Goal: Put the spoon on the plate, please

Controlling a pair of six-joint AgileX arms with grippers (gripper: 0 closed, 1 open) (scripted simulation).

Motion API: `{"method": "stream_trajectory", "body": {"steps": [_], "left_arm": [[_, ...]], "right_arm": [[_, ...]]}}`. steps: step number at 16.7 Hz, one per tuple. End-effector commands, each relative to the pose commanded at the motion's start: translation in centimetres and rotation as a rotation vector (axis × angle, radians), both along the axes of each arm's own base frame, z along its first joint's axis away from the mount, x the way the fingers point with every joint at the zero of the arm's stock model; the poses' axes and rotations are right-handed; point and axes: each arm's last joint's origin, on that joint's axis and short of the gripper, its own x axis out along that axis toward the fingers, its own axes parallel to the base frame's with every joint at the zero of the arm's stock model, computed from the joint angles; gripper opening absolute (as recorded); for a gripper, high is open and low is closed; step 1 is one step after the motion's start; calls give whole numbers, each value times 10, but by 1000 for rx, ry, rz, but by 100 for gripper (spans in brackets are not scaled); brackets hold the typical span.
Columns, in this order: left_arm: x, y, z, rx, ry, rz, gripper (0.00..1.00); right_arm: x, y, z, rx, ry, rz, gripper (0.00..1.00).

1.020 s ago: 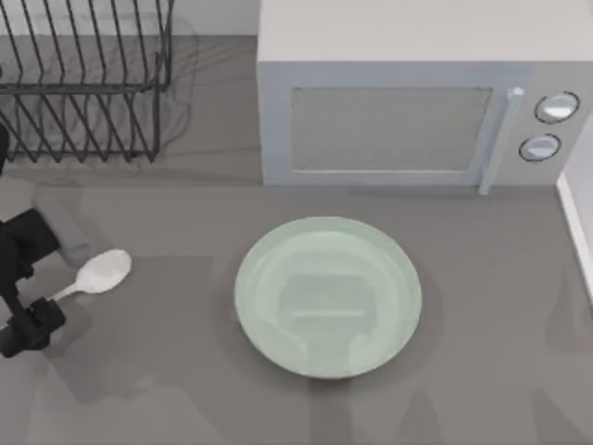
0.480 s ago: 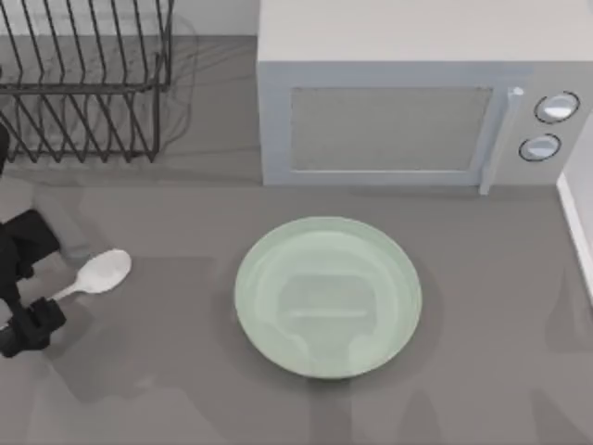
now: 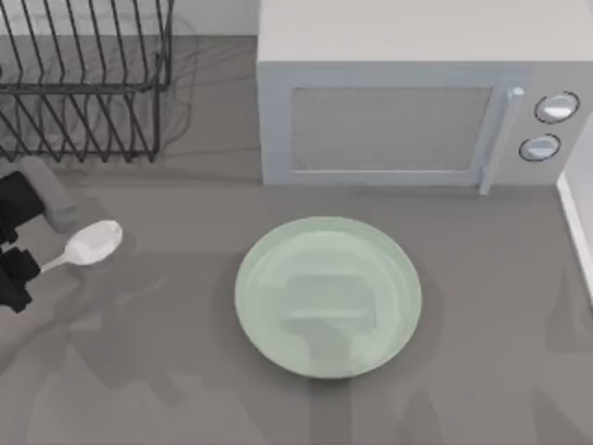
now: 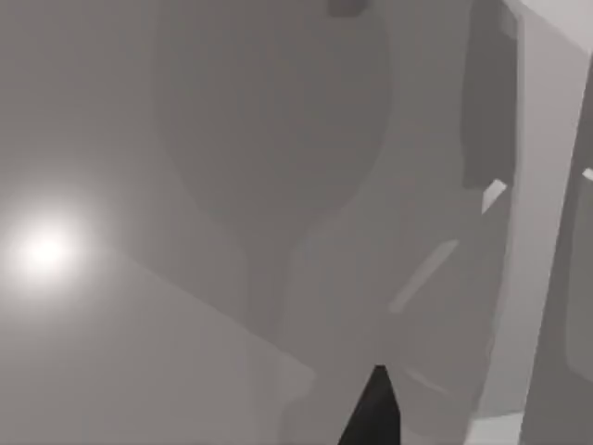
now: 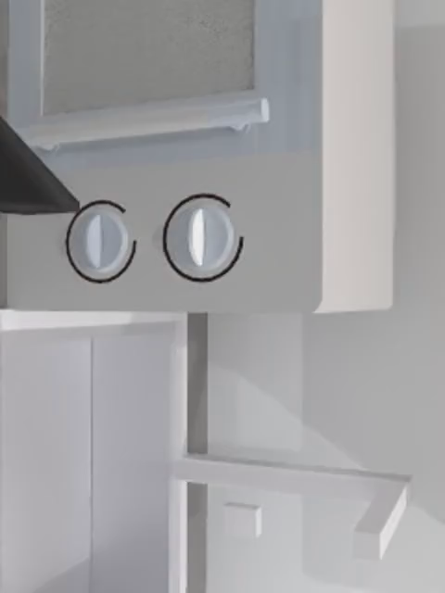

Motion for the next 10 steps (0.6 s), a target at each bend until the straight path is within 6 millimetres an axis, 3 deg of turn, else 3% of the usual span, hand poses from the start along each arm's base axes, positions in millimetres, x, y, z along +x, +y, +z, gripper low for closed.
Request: {"method": "stream_trajectory", "body": {"steps": [5, 10], "left_arm": [[-6, 0, 47, 0, 2, 6, 0], [-6, 1, 48, 0, 4, 7, 0]], "right_arm": [[0, 0, 0, 0, 0, 0, 100], [0, 0, 0, 0, 0, 0, 100]]}}
